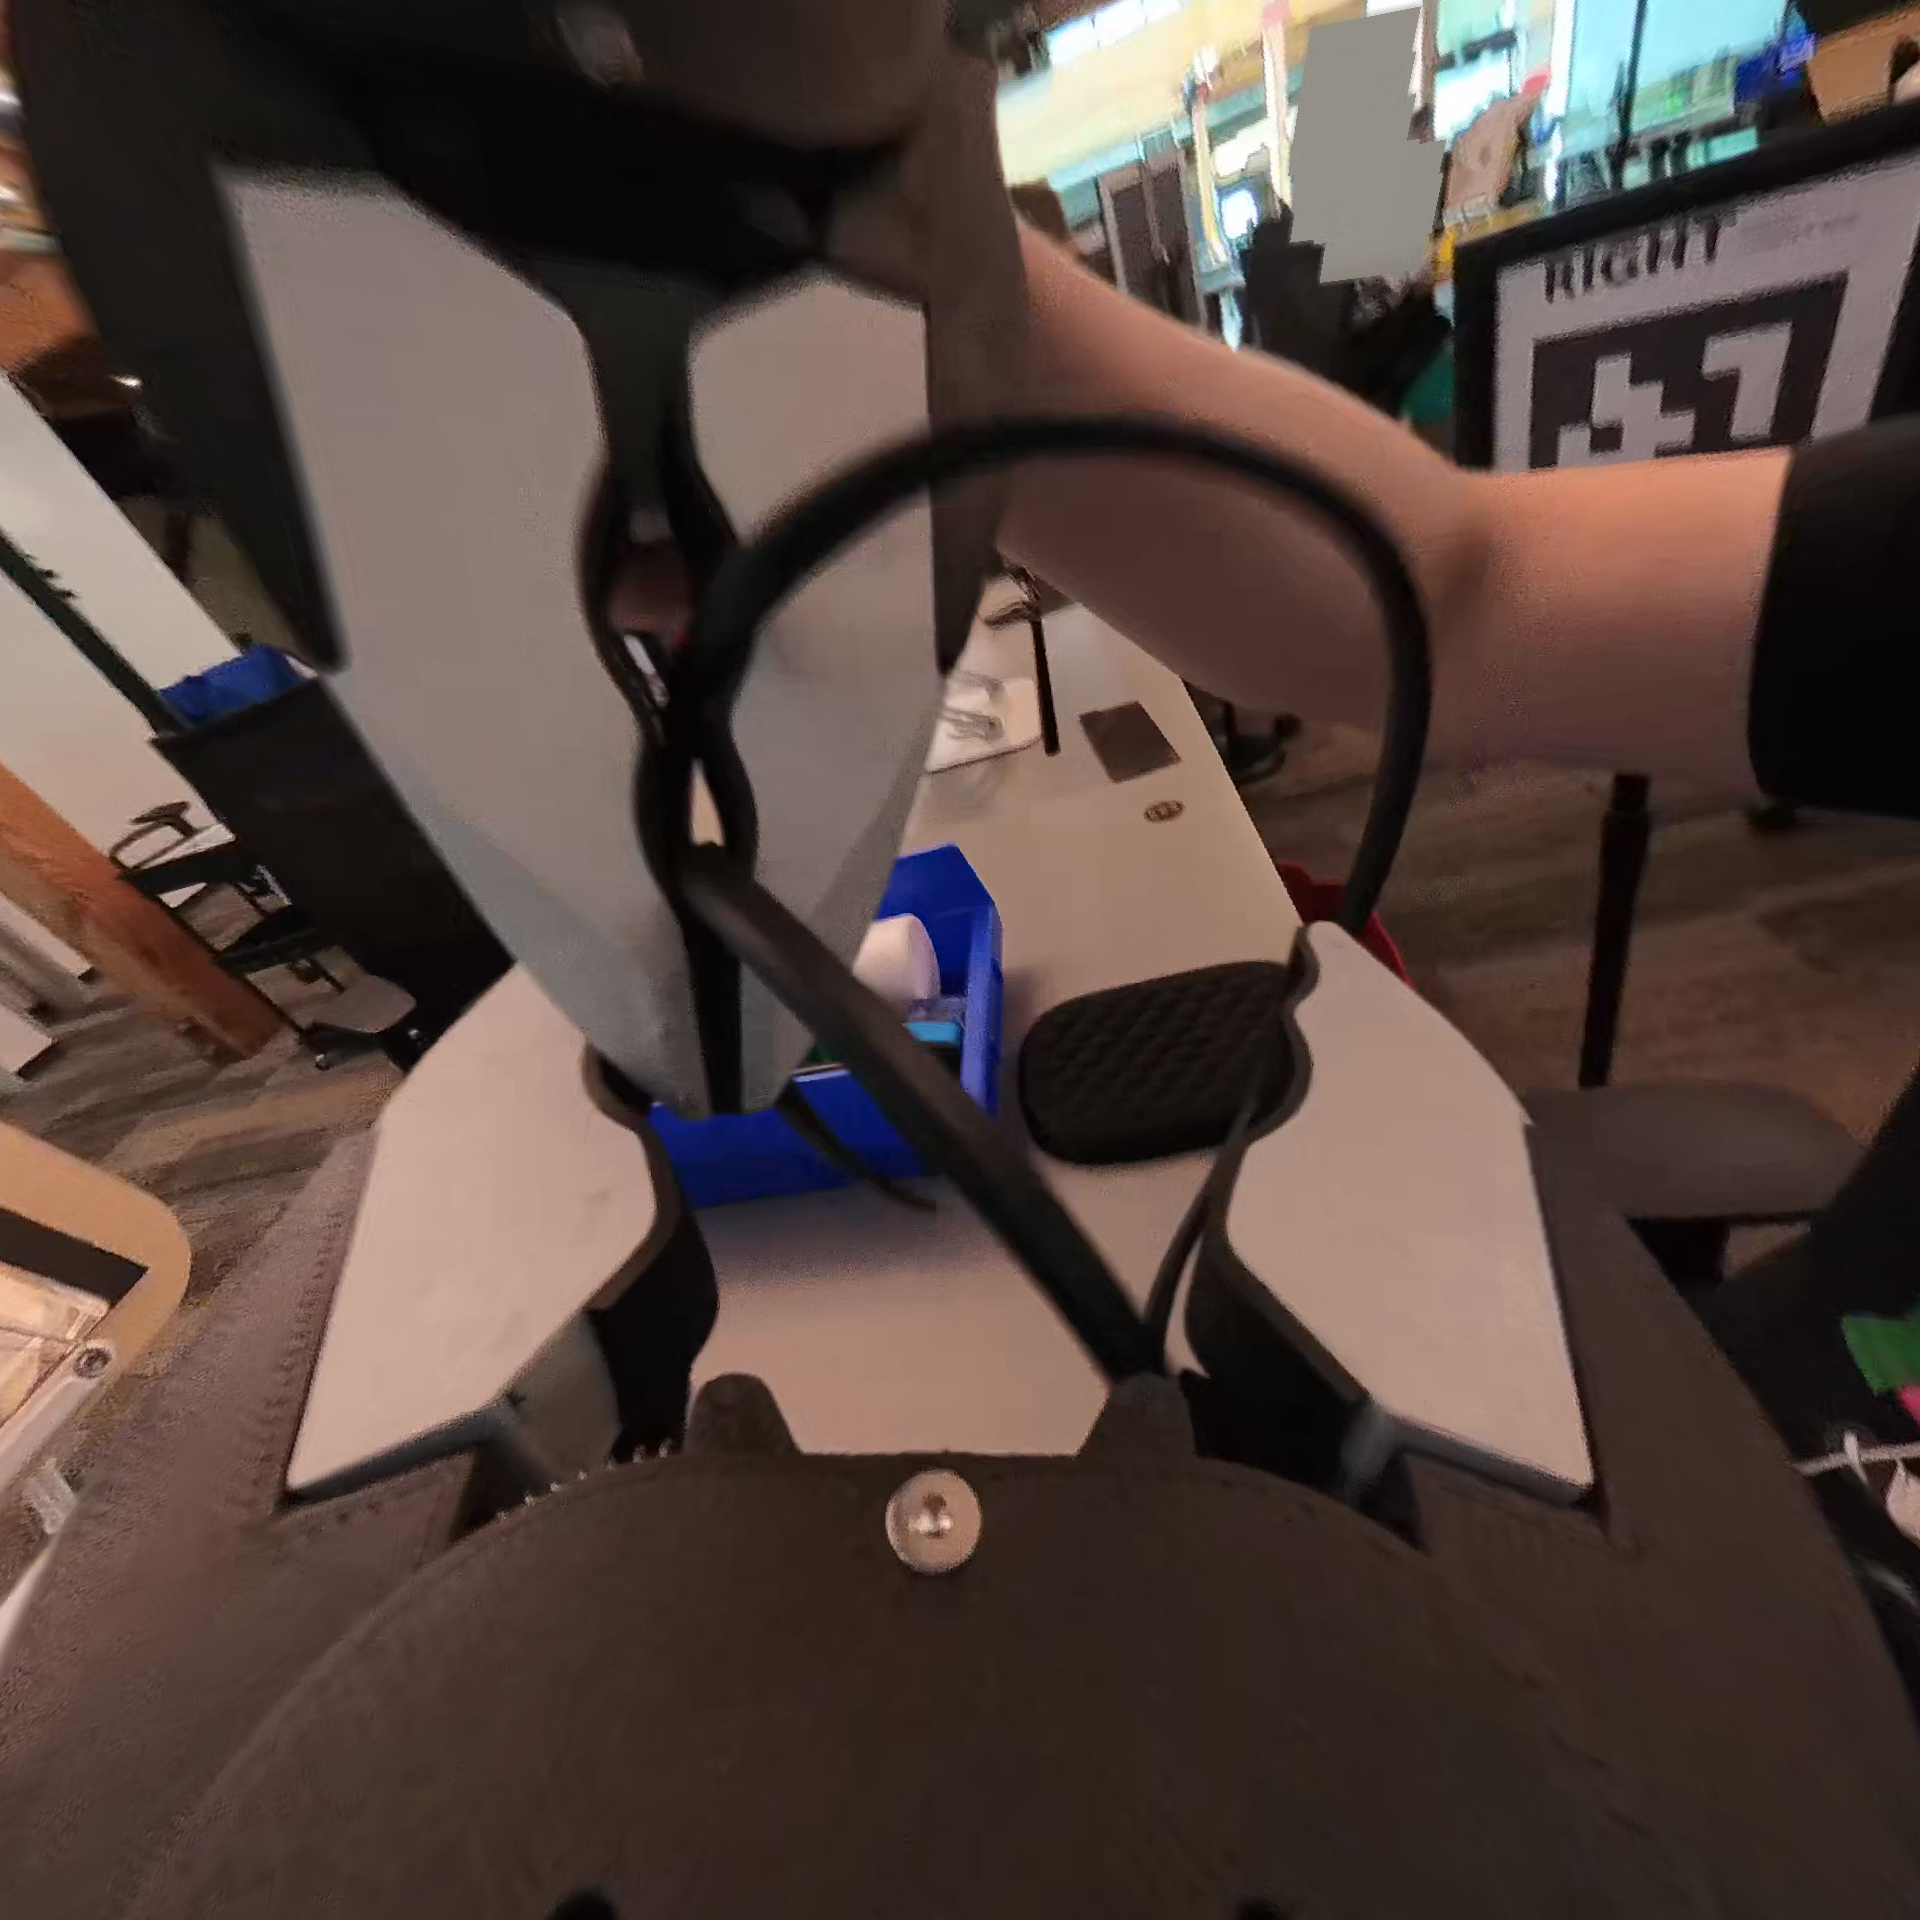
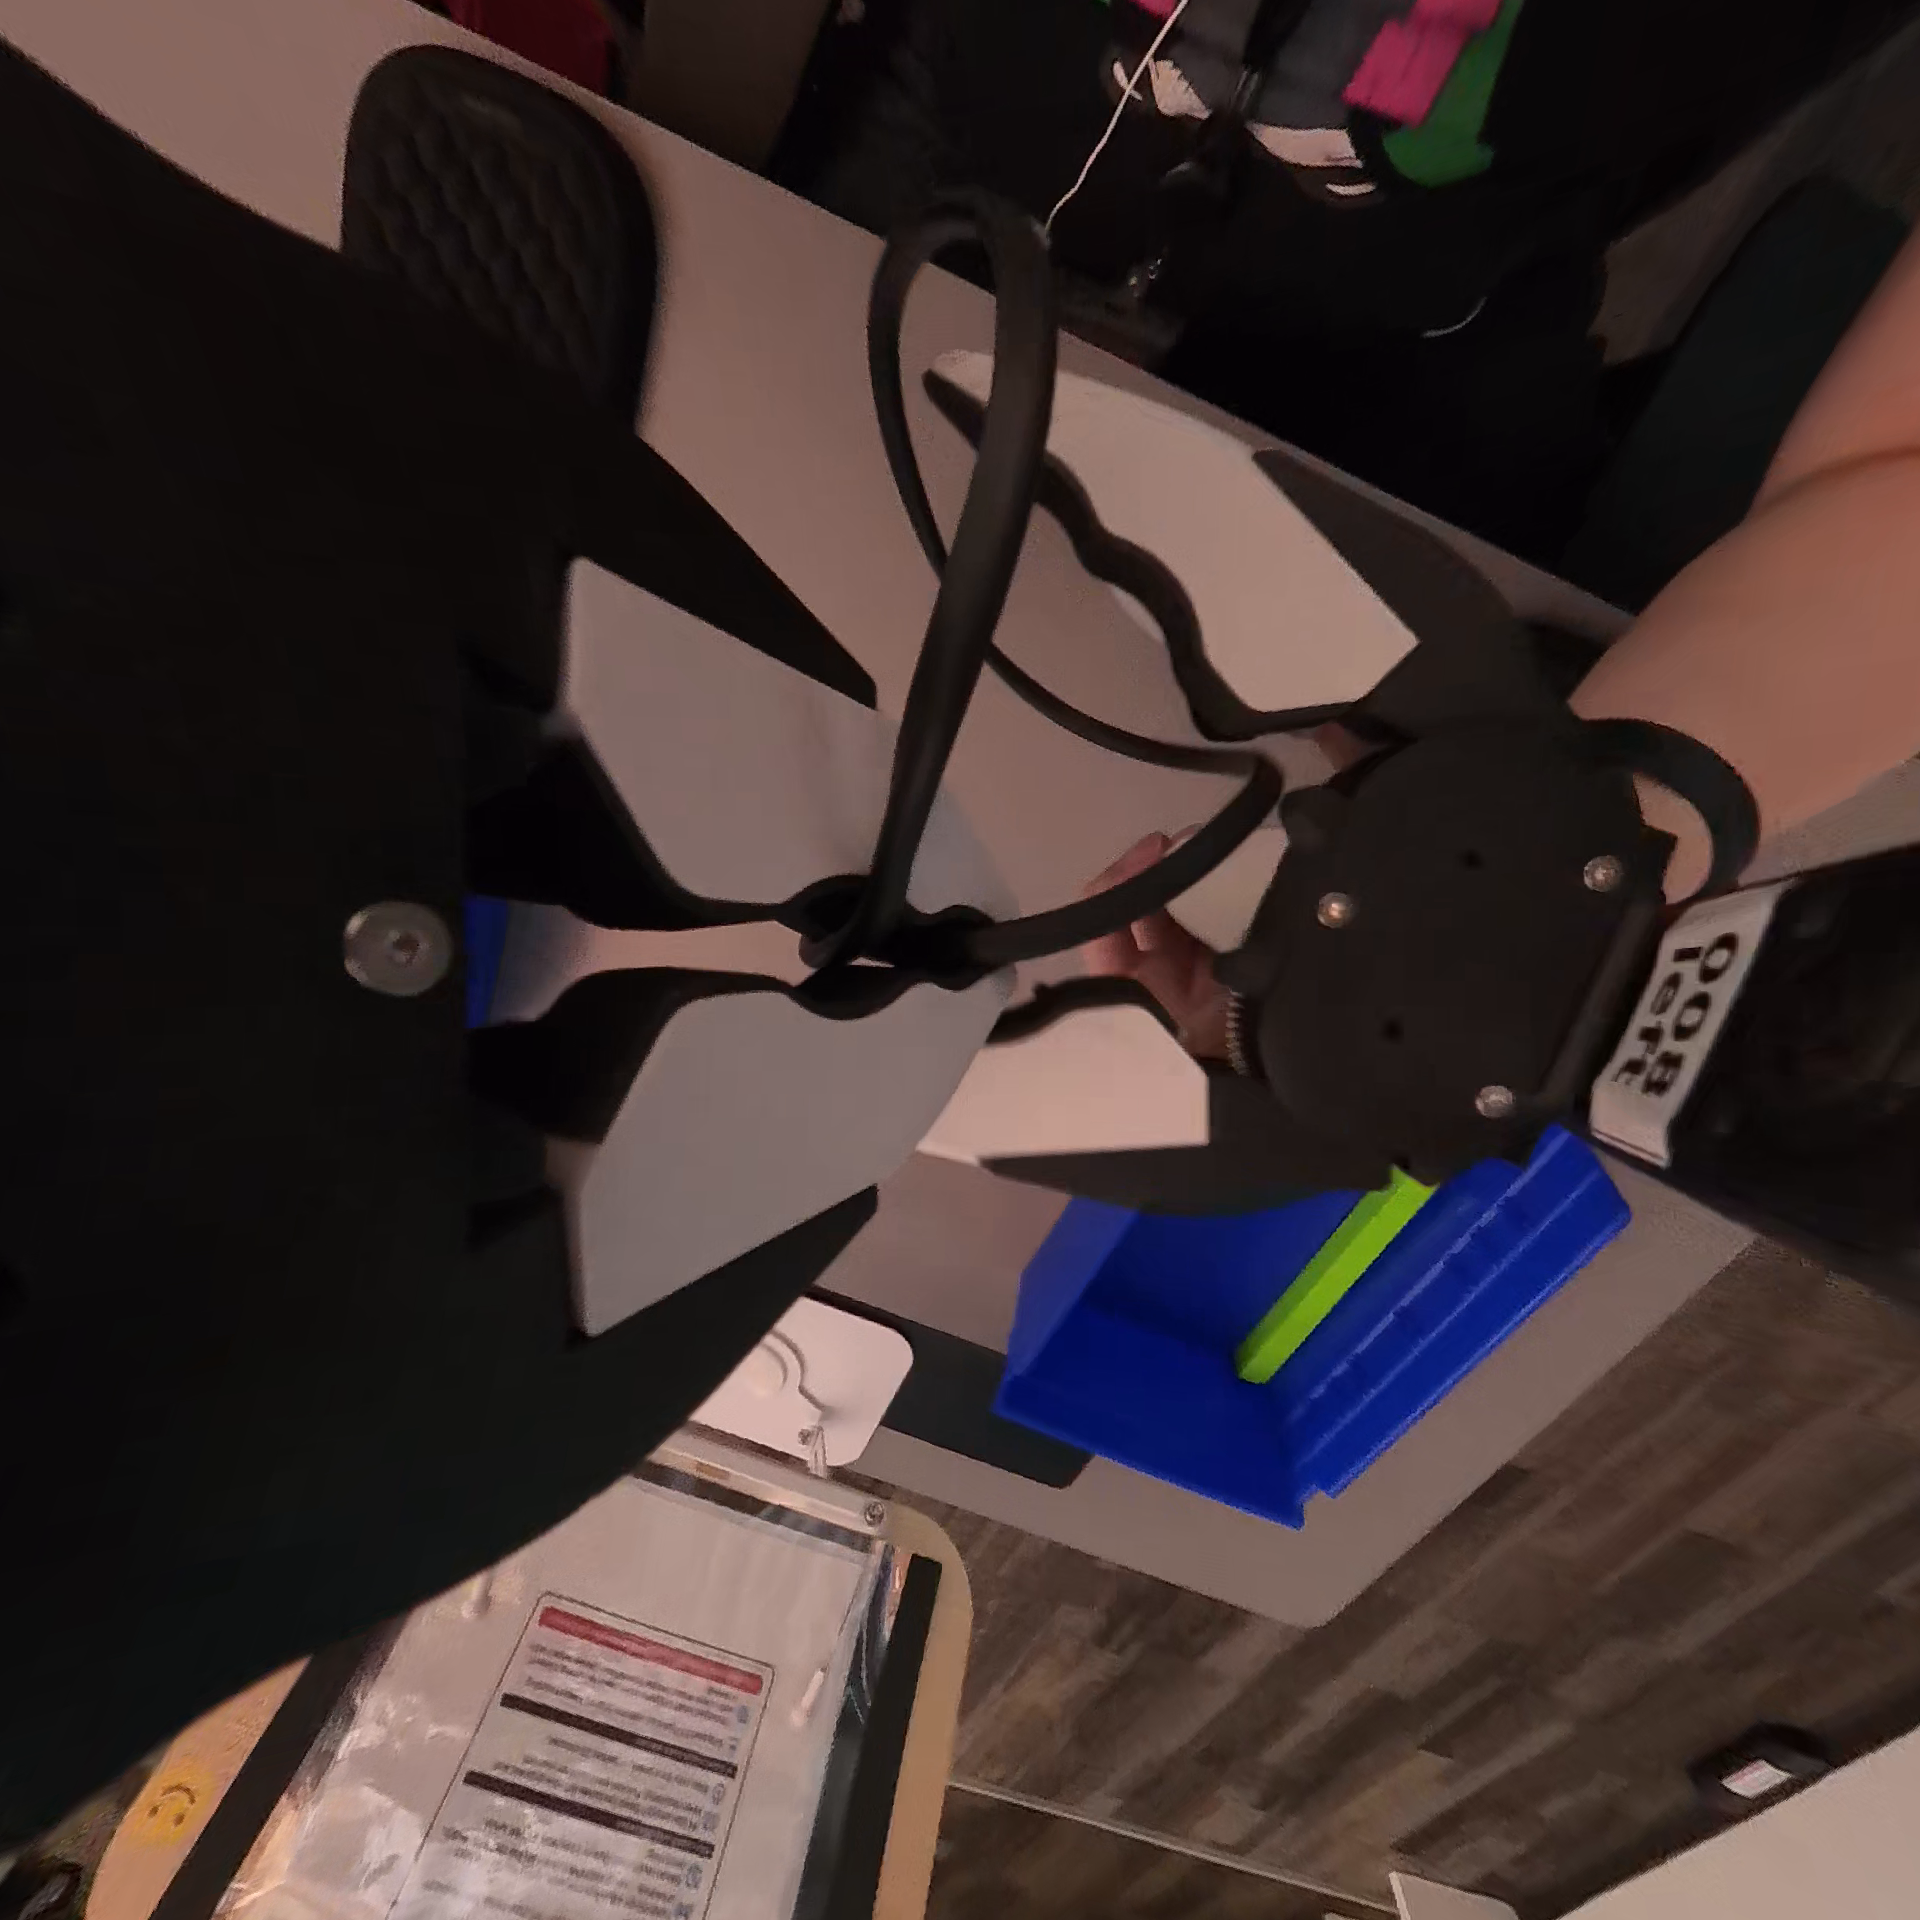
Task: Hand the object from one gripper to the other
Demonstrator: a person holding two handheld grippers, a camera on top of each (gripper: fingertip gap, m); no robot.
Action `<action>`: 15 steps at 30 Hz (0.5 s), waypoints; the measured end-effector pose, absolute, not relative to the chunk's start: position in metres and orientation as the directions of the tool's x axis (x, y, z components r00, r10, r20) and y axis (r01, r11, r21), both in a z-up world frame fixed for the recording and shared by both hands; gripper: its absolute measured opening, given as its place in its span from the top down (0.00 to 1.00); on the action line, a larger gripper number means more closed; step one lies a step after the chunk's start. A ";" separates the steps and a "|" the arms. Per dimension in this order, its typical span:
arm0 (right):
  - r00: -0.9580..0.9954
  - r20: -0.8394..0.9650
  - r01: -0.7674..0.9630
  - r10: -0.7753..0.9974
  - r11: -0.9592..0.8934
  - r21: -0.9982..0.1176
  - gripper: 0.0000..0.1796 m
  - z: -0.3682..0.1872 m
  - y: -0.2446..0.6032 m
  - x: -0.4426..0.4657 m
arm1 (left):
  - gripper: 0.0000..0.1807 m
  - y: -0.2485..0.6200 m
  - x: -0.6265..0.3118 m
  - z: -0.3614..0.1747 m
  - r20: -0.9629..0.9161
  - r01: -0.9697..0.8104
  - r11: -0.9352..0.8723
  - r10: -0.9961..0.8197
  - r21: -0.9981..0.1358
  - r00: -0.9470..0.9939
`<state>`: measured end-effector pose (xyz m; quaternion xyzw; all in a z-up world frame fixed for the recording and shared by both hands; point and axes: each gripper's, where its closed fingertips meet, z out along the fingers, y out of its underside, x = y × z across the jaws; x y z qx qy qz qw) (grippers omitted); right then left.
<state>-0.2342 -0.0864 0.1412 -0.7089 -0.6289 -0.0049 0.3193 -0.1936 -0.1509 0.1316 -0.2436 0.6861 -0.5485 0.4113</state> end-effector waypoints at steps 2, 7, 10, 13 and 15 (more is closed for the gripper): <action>0.223 0.412 0.903 0.884 -0.027 -0.429 0.99 0.138 -0.085 -0.228 | 0.31 -0.142 -0.193 0.140 -0.296 0.145 0.258 -0.821 -0.955 -0.488; 0.244 0.431 0.882 0.869 -0.014 -0.471 1.00 0.146 -0.085 -0.223 | 0.26 -0.117 -0.197 0.146 -0.259 0.141 0.219 -0.875 -0.965 -0.410; 0.215 0.399 0.859 0.891 0.022 -0.511 1.00 0.152 -0.093 -0.228 | 0.35 -0.120 -0.209 0.142 -0.222 0.111 0.192 -0.822 -0.975 -0.524; 0.134 0.323 0.827 0.937 0.074 -0.557 1.00 0.155 -0.112 -0.241 | 0.38 -0.137 -0.228 0.135 -0.187 0.074 0.191 -0.686 -0.979 -0.703; 0.089 0.280 0.805 0.956 0.097 -0.586 0.99 0.159 -0.123 -0.250 | 0.39 -0.148 -0.240 0.128 -0.158 0.041 0.208 -0.583 -0.977 -0.797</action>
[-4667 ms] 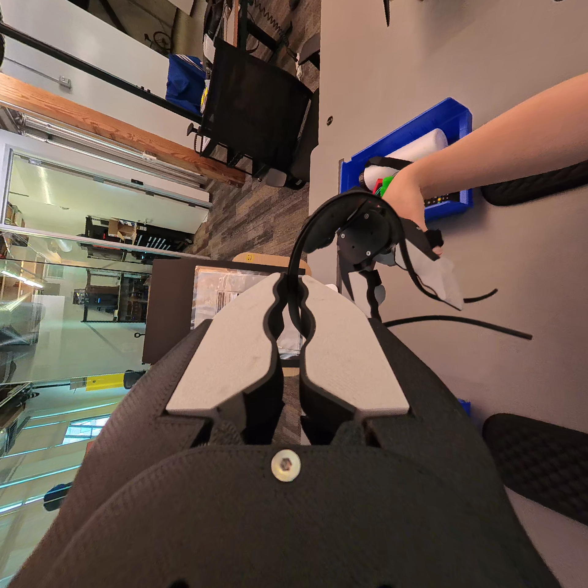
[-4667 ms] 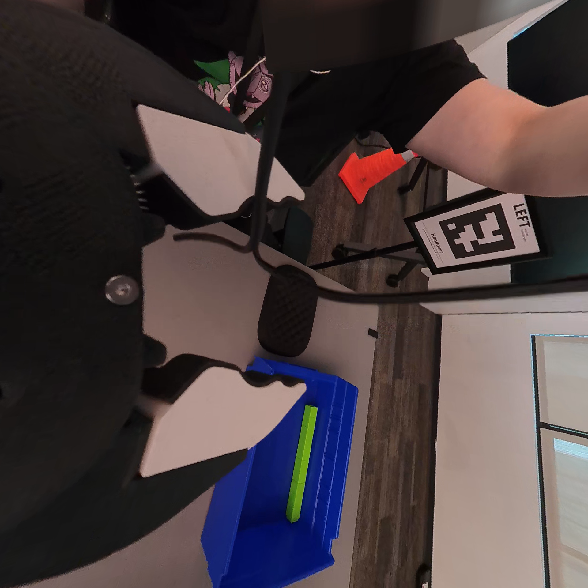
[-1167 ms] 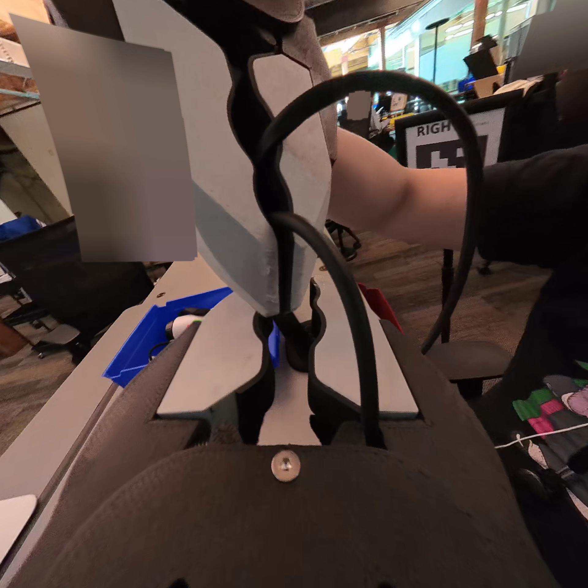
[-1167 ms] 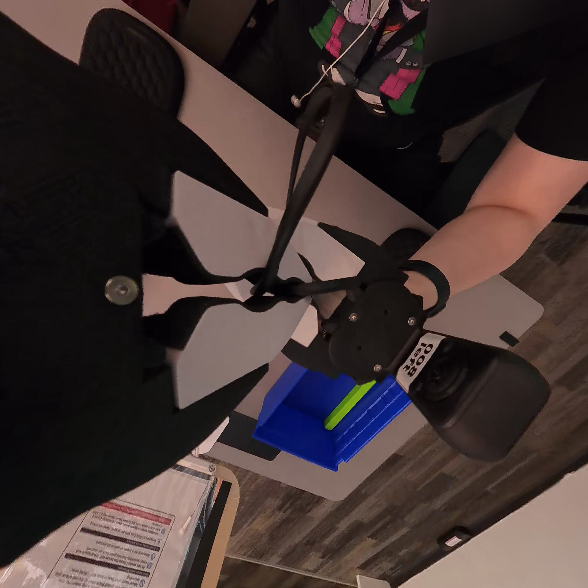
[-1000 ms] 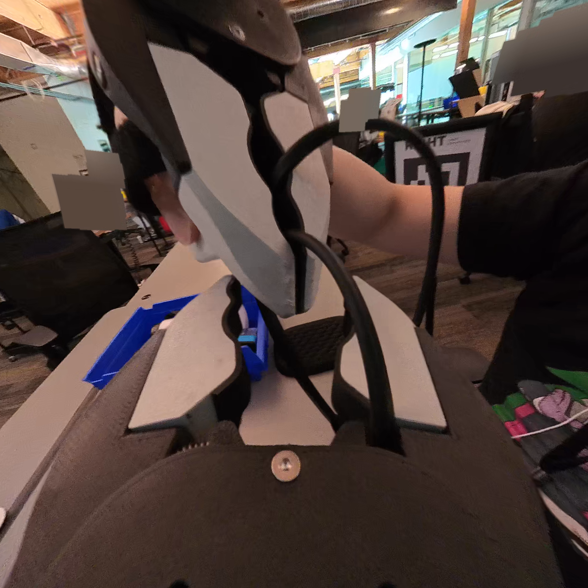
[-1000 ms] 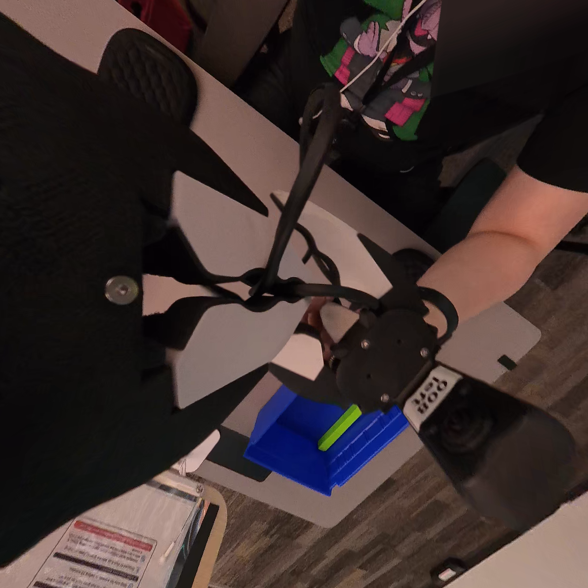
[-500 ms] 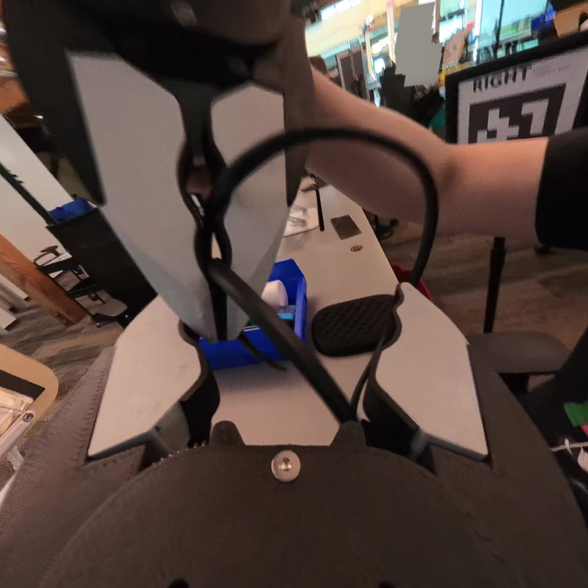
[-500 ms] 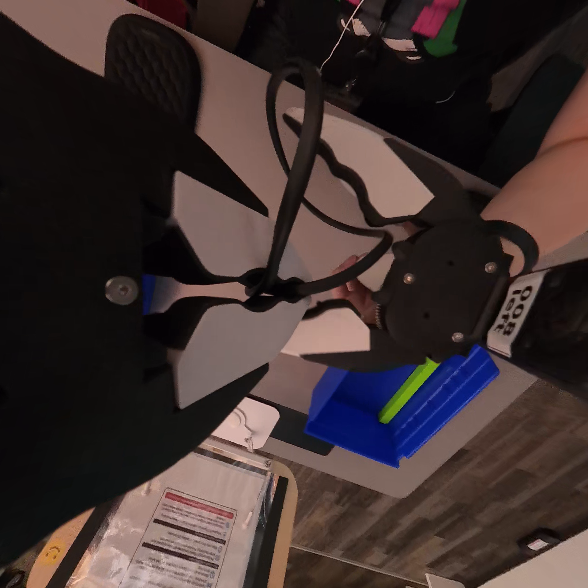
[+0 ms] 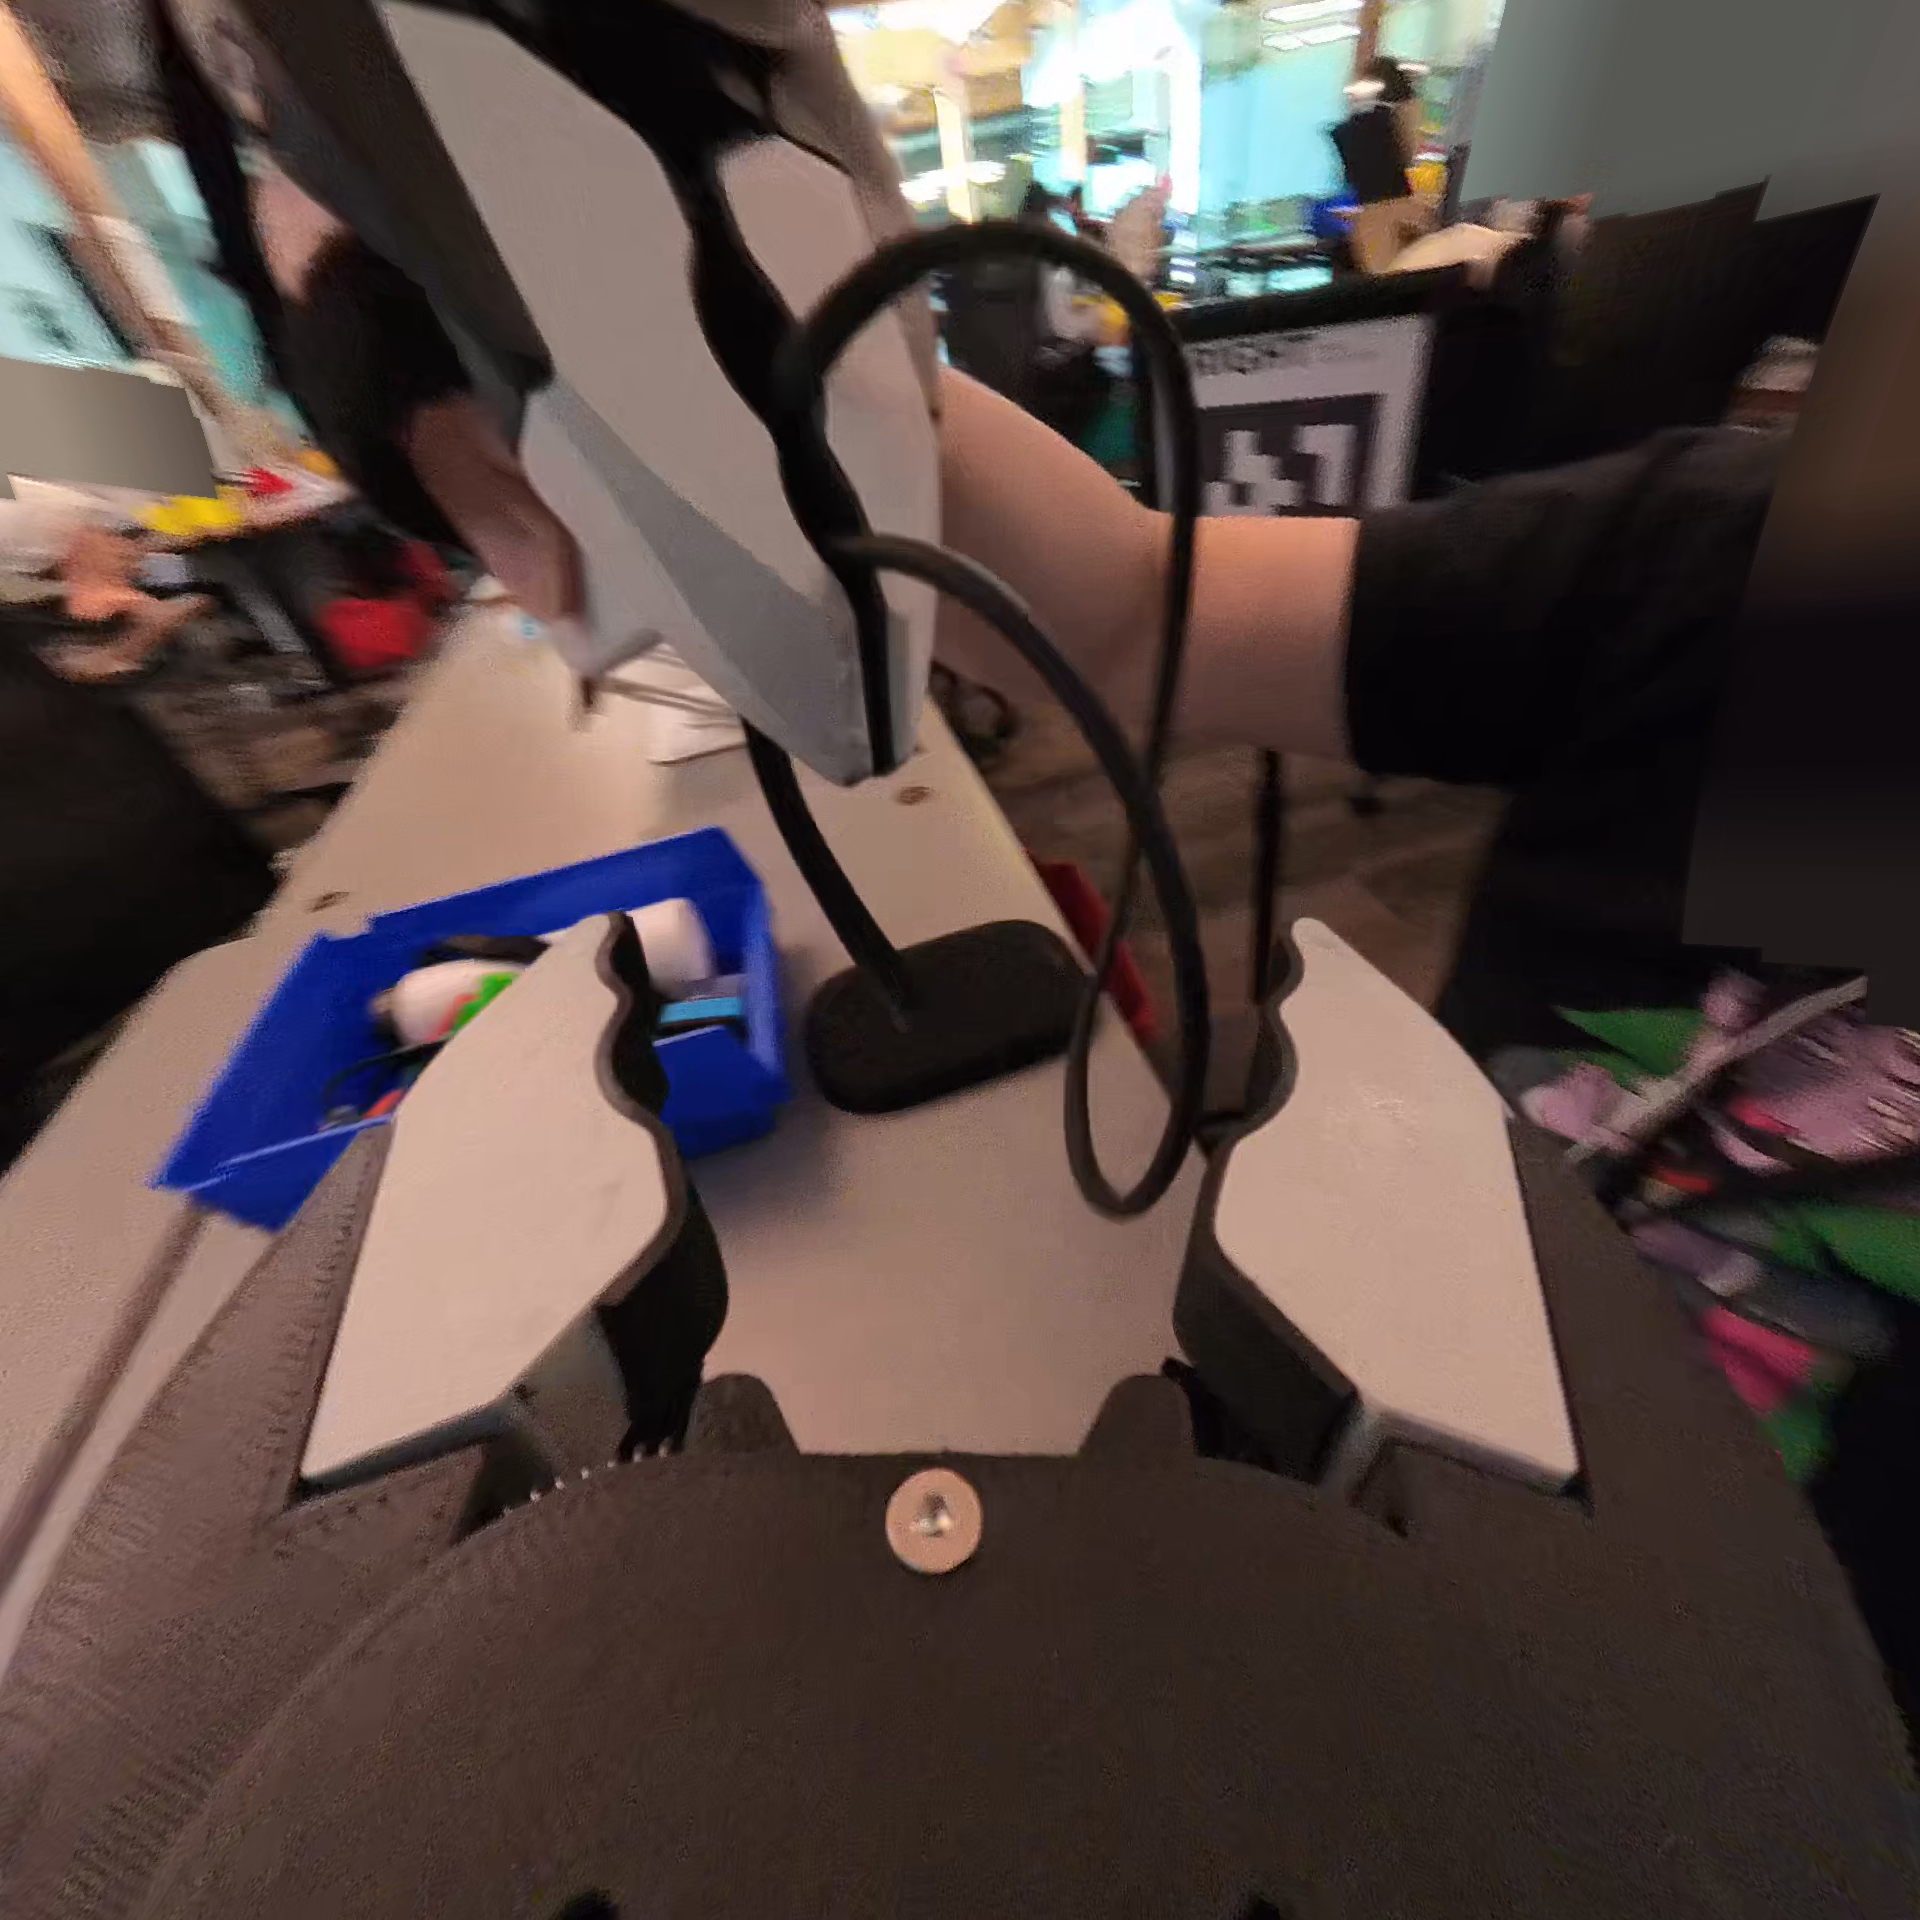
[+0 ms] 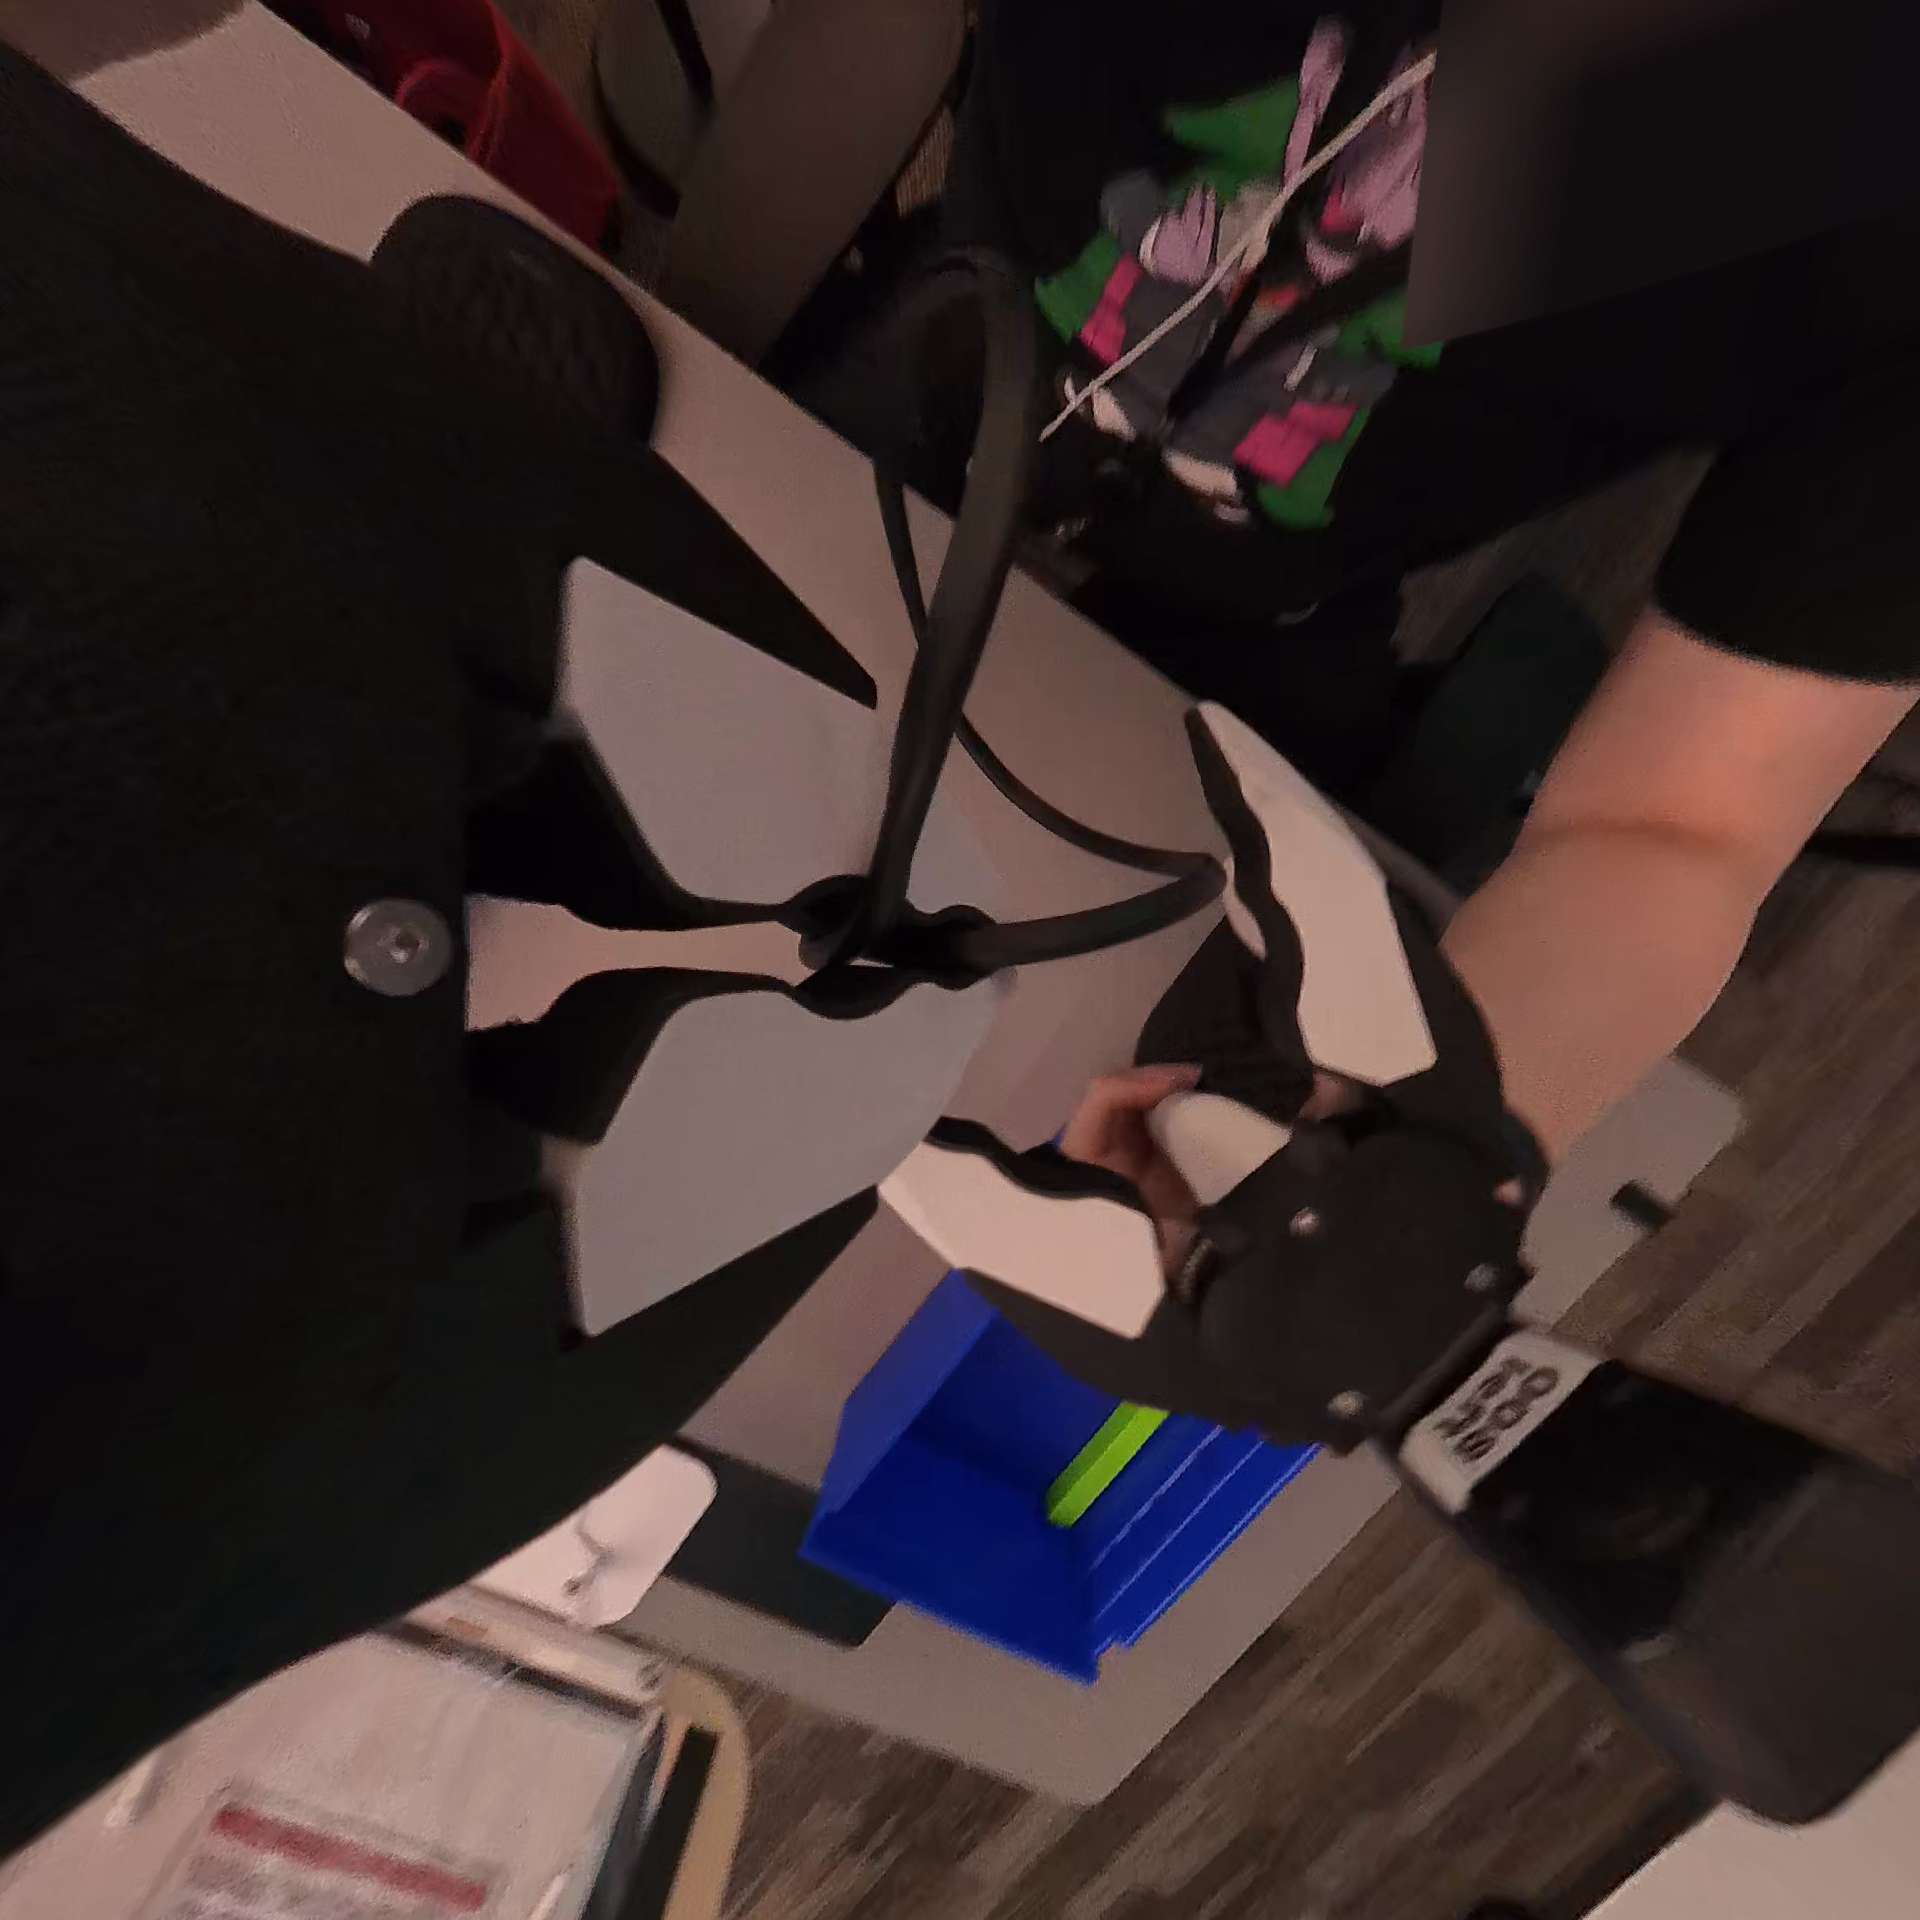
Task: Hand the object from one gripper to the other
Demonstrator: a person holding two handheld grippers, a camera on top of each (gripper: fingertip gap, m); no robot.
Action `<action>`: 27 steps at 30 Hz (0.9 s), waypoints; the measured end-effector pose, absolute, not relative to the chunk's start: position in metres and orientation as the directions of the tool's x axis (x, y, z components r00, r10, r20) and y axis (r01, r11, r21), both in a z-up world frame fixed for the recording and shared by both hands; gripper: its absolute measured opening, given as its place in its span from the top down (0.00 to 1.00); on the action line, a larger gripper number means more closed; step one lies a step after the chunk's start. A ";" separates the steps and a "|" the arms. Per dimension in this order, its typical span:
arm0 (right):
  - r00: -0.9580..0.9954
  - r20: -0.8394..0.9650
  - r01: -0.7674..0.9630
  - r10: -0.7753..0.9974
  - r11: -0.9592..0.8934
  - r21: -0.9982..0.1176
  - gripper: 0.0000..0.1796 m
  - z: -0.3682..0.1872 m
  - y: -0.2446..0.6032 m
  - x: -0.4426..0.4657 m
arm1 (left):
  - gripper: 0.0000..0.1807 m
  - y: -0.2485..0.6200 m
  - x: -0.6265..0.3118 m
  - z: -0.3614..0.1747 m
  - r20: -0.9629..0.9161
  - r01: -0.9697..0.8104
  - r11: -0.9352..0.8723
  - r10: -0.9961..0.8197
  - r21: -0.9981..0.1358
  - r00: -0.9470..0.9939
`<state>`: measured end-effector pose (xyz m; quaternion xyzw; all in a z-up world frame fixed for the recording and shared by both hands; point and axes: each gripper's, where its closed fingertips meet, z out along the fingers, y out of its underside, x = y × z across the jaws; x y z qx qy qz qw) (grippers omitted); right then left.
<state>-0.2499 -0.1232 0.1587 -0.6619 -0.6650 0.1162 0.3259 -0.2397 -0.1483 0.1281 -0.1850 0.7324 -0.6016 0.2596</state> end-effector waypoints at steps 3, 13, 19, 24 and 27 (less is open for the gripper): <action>0.036 0.261 0.797 0.965 0.130 -0.589 0.99 0.160 -0.132 -0.259 | 0.36 -0.164 -0.244 0.133 -0.136 0.064 0.159 -0.498 -0.985 -0.856; -0.121 0.187 0.722 0.975 0.216 -0.657 0.99 0.167 -0.160 -0.291 | 0.56 -0.211 -0.263 0.142 -0.172 0.163 0.058 -0.221 -0.985 -0.960; -0.134 0.179 0.714 0.975 0.220 -0.665 0.99 0.169 -0.164 -0.289 | 0.87 -0.204 -0.257 0.145 -0.228 0.230 0.024 -0.272 -0.973 -0.935; -0.128 0.188 0.717 0.974 0.222 -0.661 0.99 0.165 -0.161 -0.286 | 0.98 -0.197 -0.255 0.141 -0.208 0.206 0.038 -0.295 -0.978 -0.933; -0.113 0.186 0.726 0.976 0.209 -0.655 0.98 0.162 -0.158 -0.282 | 0.99 -0.194 -0.247 0.138 -0.206 0.195 0.066 -0.353 -0.979 -0.913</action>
